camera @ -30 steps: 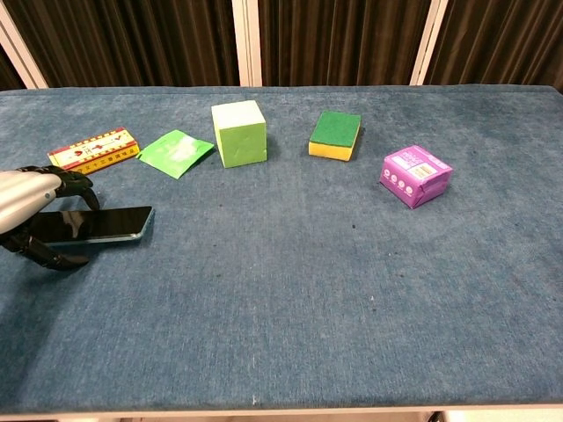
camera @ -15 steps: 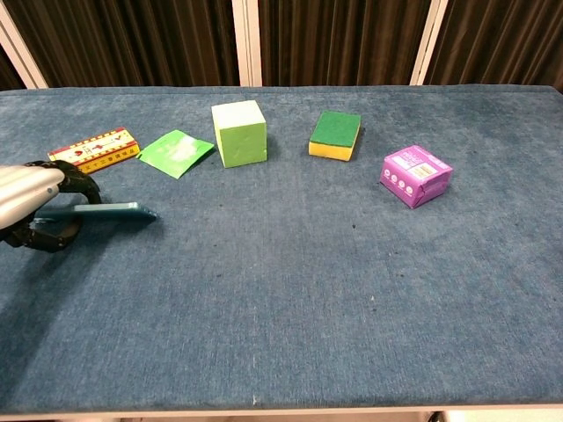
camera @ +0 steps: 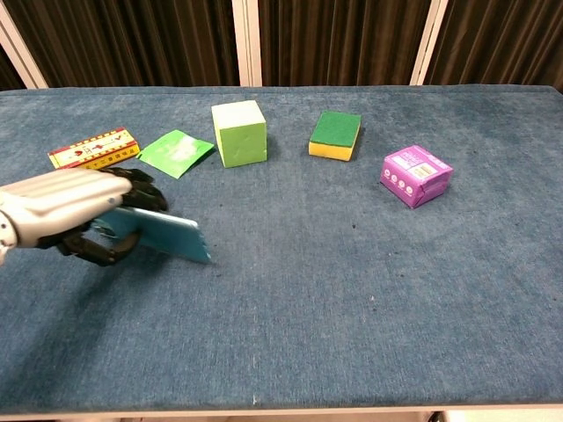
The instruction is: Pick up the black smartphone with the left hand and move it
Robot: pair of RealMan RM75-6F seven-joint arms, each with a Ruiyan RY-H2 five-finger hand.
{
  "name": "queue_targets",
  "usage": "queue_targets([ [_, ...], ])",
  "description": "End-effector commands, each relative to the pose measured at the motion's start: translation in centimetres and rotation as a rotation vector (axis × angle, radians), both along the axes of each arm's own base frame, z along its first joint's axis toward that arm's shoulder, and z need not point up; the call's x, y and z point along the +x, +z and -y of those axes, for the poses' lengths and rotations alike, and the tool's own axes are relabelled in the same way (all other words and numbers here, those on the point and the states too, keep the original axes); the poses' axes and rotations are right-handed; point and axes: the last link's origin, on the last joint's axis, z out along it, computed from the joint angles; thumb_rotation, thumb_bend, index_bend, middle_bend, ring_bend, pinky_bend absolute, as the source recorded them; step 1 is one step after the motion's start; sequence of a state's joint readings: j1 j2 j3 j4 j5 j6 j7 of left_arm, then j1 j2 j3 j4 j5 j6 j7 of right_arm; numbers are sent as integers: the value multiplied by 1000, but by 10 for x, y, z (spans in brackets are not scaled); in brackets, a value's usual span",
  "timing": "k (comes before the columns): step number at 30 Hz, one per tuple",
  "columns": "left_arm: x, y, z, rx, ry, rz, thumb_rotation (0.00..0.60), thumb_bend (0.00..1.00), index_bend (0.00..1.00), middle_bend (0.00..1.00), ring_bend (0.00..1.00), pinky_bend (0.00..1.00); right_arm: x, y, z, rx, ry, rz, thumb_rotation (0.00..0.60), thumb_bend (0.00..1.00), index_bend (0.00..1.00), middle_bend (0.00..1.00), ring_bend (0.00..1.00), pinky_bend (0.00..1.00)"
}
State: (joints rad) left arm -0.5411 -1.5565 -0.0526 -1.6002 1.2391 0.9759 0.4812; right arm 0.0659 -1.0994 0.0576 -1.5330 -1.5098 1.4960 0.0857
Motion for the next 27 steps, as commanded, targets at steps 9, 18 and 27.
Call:
queue_targets([
  [9, 13, 6, -12, -7, 33, 23, 600, 588, 163, 103, 0, 62, -4, 0, -2, -3, -8, 6, 600, 148, 0, 0, 0, 0],
  [18, 17, 18, -19, 57, 59, 82, 600, 574, 147, 99, 0, 62, -6, 1, -1, -5, -10, 9, 600, 149, 0, 0, 0, 0],
  [27, -12, 77, -17, 292, 141, 154, 600, 466, 139, 99, 3, 62, -10, 5, 0, -4, -10, 8, 600, 149, 0, 0, 0, 0],
])
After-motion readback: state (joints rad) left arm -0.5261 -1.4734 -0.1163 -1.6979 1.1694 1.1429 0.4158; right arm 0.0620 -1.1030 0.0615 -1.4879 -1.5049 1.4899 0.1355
